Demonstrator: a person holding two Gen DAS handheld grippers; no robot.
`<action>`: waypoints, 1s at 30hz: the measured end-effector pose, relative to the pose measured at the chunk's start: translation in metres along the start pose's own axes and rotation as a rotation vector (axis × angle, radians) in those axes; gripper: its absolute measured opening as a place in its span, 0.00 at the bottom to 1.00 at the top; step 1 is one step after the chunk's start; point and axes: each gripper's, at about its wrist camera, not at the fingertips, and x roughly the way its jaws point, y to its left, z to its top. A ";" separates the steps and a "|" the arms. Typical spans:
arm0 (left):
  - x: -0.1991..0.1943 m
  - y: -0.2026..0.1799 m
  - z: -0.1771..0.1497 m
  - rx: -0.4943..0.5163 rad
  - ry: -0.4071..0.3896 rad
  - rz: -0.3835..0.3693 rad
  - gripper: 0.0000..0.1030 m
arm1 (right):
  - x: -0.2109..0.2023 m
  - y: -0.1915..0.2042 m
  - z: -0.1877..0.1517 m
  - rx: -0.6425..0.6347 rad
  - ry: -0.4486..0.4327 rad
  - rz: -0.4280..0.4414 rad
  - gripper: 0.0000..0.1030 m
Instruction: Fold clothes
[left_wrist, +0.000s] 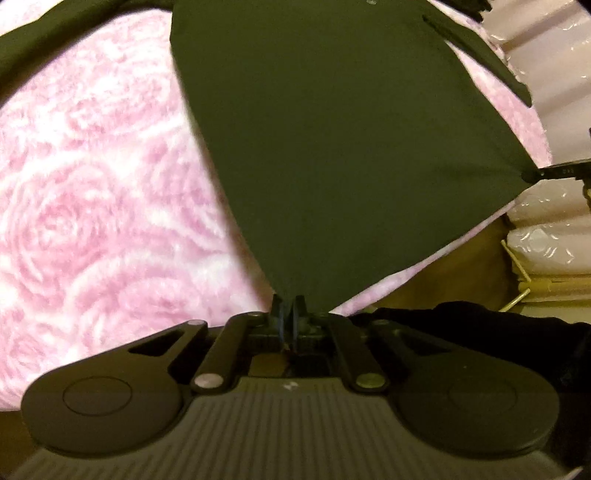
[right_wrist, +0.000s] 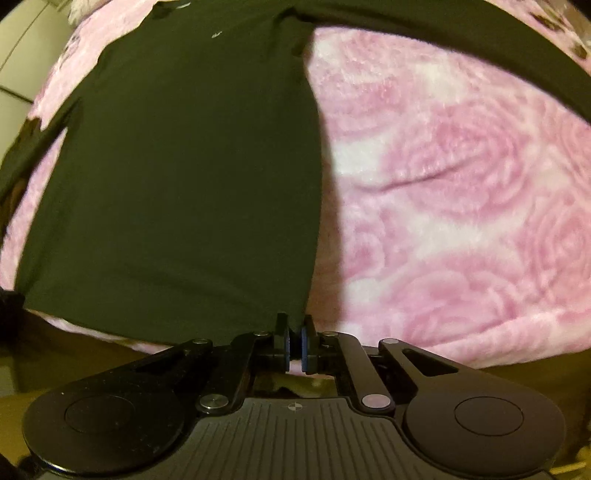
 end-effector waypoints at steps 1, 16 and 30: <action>0.009 0.000 0.000 0.008 0.018 0.023 0.01 | 0.007 -0.001 -0.002 -0.002 0.011 -0.012 0.03; -0.076 -0.044 -0.015 -0.159 -0.112 0.320 0.36 | -0.031 0.046 0.005 -0.023 -0.129 -0.039 0.60; -0.148 -0.069 0.045 -0.114 -0.450 0.343 0.82 | -0.084 0.217 0.050 -0.232 -0.358 -0.100 0.93</action>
